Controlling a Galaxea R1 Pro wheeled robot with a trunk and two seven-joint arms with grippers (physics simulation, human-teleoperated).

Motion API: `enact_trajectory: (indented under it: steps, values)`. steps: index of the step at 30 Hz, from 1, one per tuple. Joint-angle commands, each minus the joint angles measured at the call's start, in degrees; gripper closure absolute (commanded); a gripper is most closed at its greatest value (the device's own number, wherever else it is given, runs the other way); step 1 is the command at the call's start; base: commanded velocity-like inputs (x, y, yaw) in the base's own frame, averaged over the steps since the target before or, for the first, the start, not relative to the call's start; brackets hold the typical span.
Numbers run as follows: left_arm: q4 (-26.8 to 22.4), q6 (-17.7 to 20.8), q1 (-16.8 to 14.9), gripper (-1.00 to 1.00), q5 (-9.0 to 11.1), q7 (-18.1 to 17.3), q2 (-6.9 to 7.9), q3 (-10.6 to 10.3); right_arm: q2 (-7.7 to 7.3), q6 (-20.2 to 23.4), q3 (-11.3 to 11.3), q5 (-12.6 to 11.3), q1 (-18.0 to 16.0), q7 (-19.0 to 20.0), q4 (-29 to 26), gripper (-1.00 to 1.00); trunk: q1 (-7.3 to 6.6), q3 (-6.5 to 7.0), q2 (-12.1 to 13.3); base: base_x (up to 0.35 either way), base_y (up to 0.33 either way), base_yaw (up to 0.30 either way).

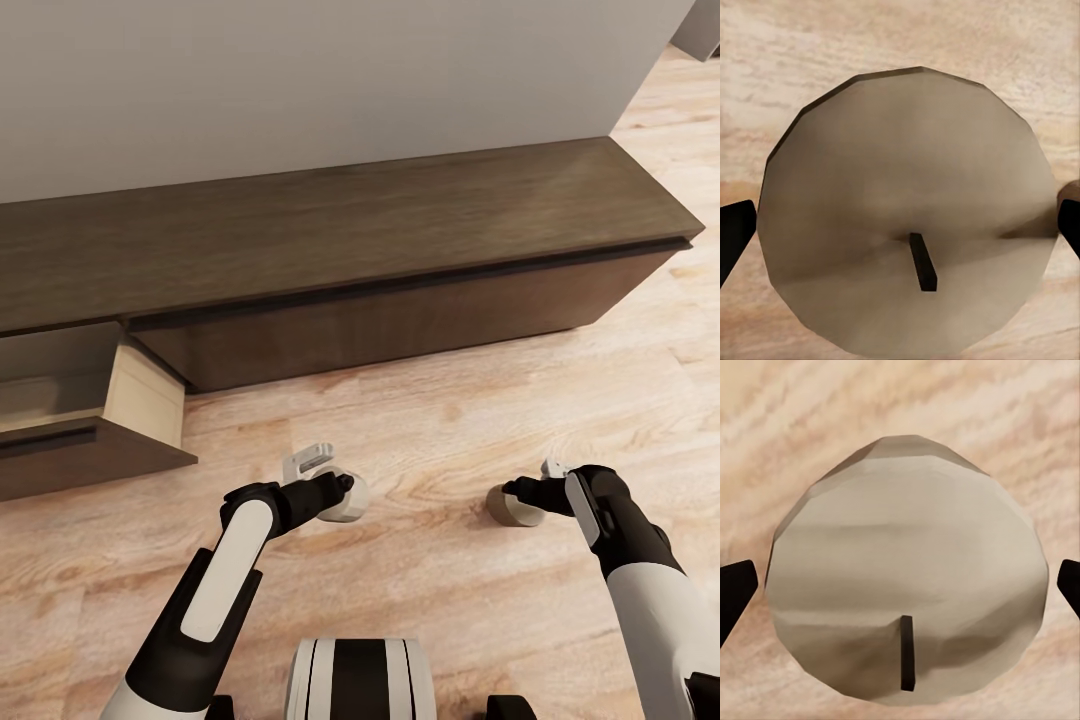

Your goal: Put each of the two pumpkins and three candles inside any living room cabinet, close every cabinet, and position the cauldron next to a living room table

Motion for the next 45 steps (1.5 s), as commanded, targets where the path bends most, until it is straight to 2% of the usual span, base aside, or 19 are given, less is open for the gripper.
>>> enact_trajectory:
  steps: [1,7,12,22,25,32,33,45]
  values:
    - [0.0,0.1,0.0,1.00,-0.1,0.0,-0.02,0.0,0.00,0.0,0.0,0.0,0.0,0.0,0.0,-1.00,0.00,0.00,0.0,0.000,0.000,0.000]
    - [0.0,0.1,0.0,1.00,-0.1,0.0,-0.04,0.0,0.01,0.0,0.0,0.0,0.0,0.0,0.0,-1.00,0.00,0.00,0.0,0.000,0.000,0.000]
    - [0.0,0.1,0.0,1.00,-0.1,0.0,-0.04,0.0,0.01,0.0,0.0,-0.1,0.0,0.0,0.0,-1.00,0.13,-1.11,-0.1,0.000,0.000,0.000]
    - [0.0,0.1,-0.1,1.00,-0.1,0.0,-0.13,0.0,0.01,0.0,0.0,-0.1,0.1,0.0,0.0,-1.00,0.13,-1.11,-0.1,0.000,0.000,0.000]
    - [0.0,0.1,-0.2,1.00,-0.1,0.0,-0.13,-0.1,0.01,0.0,0.0,-0.1,0.1,0.0,0.0,-1.00,0.21,-1.77,-0.1,0.000,0.000,0.000]
    - [0.0,0.1,-0.2,1.00,-0.1,0.0,-0.13,-0.1,0.05,0.0,0.0,-0.2,0.1,0.0,-0.1,-1.00,0.21,-1.77,-0.1,0.000,0.000,0.000]
    - [0.0,0.1,-0.2,1.00,-0.1,0.0,-0.13,-0.1,0.06,0.0,0.0,-0.2,0.1,0.0,-0.1,1.00,0.21,-1.77,-0.1,0.000,0.000,0.000]
    - [0.0,0.1,-0.1,1.00,-0.1,-0.1,0.04,-0.1,-0.06,0.1,0.4,-0.2,0.6,0.0,-1.5,1.00,0.21,-1.77,-0.1,0.000,0.000,0.000]
